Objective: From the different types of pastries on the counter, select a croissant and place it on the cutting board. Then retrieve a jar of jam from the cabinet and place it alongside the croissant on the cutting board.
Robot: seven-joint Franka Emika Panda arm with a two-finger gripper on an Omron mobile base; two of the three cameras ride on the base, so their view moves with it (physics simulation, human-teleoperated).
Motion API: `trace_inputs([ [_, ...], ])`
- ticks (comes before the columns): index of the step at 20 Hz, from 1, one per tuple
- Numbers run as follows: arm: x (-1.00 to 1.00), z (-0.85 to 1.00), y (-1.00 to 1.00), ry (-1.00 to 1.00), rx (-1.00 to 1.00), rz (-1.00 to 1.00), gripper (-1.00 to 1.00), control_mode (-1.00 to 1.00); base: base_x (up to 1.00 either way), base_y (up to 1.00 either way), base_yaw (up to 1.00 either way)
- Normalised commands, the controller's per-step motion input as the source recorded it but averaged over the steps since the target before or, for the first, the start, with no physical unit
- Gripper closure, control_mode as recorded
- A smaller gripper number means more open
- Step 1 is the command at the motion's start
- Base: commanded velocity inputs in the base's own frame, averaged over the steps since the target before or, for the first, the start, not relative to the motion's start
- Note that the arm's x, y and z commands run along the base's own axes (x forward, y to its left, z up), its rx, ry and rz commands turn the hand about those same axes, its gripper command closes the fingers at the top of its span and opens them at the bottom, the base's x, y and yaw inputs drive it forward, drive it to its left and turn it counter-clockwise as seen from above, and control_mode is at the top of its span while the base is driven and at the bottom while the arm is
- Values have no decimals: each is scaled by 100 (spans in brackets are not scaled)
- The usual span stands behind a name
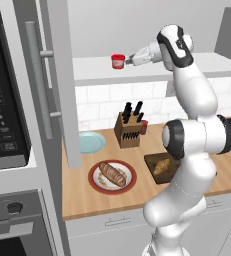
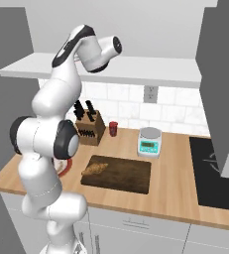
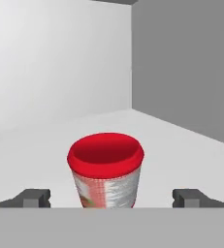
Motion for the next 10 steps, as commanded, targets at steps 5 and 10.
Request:
trace_inputs([
  [5,23,0,7,4,7,15,-100,-100,0,0,0],
  [10,20,0,23,3,6,20,-100,-100,0,0,0],
])
